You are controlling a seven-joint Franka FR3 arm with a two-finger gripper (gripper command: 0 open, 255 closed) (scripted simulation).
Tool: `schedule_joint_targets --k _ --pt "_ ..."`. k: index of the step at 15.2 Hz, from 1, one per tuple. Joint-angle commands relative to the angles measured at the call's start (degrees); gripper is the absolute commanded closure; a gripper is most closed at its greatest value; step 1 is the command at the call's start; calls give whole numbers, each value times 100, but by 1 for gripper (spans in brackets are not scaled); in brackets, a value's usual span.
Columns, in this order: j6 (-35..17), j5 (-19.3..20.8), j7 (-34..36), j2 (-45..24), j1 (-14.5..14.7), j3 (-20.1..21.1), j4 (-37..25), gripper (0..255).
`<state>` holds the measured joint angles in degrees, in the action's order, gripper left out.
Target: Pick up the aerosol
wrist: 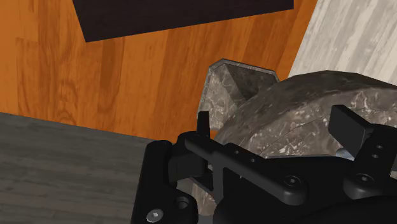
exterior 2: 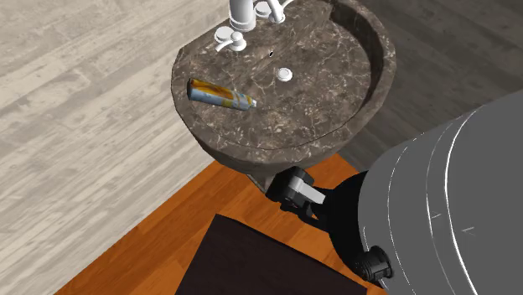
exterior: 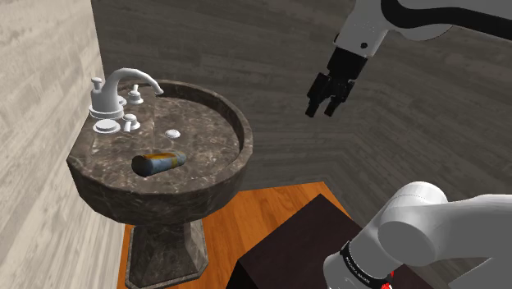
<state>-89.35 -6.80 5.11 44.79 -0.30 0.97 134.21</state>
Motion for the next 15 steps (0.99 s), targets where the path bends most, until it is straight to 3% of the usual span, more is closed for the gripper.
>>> schedule_joint_targets --k 1,8,15 --pt "0 0 0 0 0 0 0 0" --pt "-859 -878 1387 -657 13 682 266 0" --pt "-1868 -1625 2635 -1691 38 1318 155 0"
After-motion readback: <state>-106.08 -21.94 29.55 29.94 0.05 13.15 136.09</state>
